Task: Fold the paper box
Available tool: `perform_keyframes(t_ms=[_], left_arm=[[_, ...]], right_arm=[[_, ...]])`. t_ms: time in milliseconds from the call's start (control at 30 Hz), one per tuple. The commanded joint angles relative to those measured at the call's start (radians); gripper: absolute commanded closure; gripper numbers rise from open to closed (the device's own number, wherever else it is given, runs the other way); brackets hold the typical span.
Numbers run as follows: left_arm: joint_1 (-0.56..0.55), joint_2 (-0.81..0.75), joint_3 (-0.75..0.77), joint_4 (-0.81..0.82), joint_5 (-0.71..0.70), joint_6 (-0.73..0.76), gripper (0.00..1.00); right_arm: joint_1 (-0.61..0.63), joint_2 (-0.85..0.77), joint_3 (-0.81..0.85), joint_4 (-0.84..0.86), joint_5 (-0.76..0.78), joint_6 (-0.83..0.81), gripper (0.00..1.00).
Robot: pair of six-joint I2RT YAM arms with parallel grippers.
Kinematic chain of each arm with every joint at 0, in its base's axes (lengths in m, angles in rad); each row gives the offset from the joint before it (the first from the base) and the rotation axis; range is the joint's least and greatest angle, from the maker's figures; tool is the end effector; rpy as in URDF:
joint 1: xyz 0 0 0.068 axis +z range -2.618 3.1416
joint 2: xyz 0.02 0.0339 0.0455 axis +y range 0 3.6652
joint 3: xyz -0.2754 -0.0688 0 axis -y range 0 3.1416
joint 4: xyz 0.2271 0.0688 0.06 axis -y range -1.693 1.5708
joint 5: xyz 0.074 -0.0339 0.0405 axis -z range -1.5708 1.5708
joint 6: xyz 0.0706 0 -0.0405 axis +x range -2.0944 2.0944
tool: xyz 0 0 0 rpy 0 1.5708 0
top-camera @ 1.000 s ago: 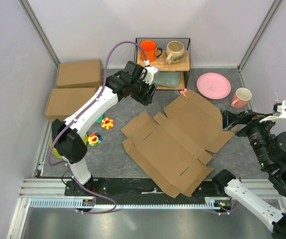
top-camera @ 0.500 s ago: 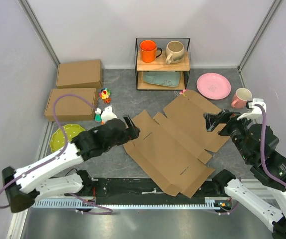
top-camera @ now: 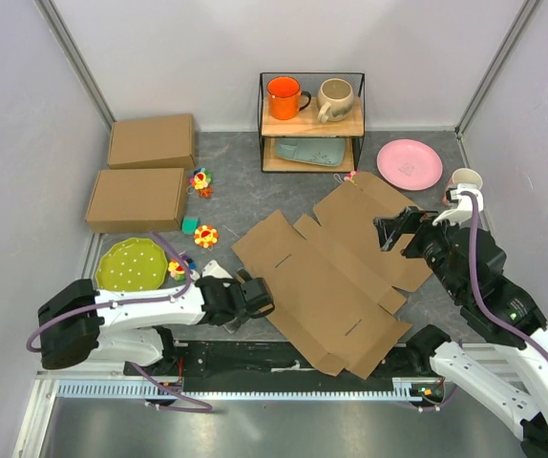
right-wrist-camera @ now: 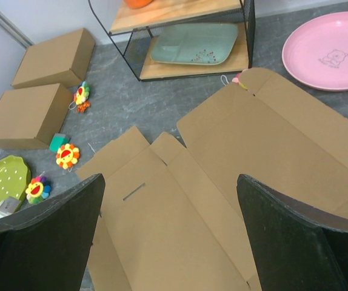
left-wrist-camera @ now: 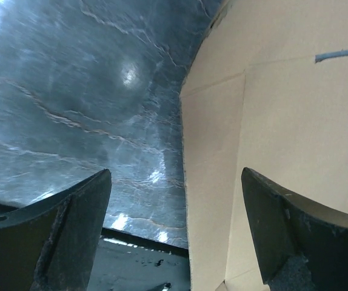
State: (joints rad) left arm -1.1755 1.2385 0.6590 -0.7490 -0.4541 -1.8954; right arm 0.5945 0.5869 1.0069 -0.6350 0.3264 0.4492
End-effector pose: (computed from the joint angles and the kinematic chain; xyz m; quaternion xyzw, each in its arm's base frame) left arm 0.1002 -0.1597 0.1662 -0.3661 0.8956 -0.1098 0.2275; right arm 0.1048 0.0435 0.3833 0.0458 0.7739 0.1988 0.5995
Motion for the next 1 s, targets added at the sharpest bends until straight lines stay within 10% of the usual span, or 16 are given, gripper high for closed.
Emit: perform_keyframes(t_ms=[0,300,567,967], left_arm=[[-0.027,0.024,-0.108,0.281,-0.038,-0.154,0.05],[-0.027,0.153,-0.165,0.603,-0.052,0.01,0.24],[-0.027,-0.075,-0.295,0.633,-0.118,0.131,0.95],[-0.026,-0.487,0.268,0.333,-0.115,1.212,0.98]], right_arm=[[0.001,0.004,-0.031,0.055,-0.024,0.022,0.02],[0.001,0.002,-0.037,0.066,-0.035,0.014,0.02],[0.001,-0.036,-0.051,0.047,-0.021,0.013,0.02],[0.001,-0.004,0.163,0.003,0.013,-0.081,0.02]])
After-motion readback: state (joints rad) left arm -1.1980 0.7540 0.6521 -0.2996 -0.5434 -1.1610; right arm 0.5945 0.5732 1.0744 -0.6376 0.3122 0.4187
